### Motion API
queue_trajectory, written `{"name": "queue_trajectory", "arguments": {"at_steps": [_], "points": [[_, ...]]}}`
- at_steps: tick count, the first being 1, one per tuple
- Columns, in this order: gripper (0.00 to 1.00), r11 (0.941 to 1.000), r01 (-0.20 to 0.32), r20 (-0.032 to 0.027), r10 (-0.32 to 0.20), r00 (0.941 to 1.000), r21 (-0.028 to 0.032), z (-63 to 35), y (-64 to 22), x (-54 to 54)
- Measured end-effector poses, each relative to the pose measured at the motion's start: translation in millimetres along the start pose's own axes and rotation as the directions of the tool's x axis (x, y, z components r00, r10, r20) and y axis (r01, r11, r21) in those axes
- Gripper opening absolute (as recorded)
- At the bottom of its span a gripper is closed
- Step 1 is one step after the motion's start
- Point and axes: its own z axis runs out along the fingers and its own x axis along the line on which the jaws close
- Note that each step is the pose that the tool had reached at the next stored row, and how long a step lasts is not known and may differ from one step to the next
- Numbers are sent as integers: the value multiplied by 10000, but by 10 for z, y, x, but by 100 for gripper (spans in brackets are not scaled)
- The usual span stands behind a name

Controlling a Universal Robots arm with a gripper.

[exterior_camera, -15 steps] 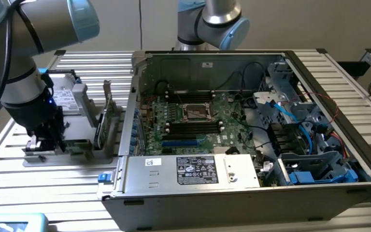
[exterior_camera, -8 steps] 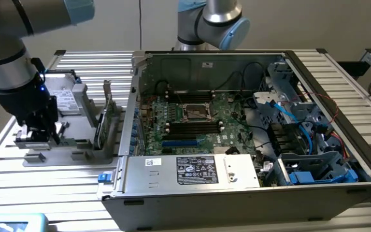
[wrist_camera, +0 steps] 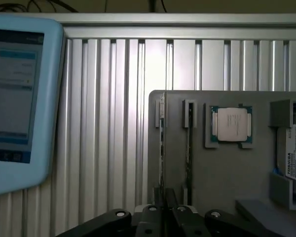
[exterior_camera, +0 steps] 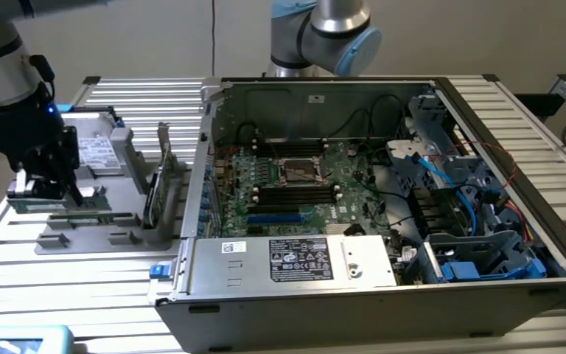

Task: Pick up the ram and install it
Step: 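Pick up the ram and move it above insertion slot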

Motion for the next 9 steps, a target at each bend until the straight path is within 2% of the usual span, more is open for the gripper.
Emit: {"name": "queue_trajectory", "arguments": {"at_steps": [9], "points": [[14, 10000, -1, 0, 1, 10000, 0, -418, -205, 21]]}}
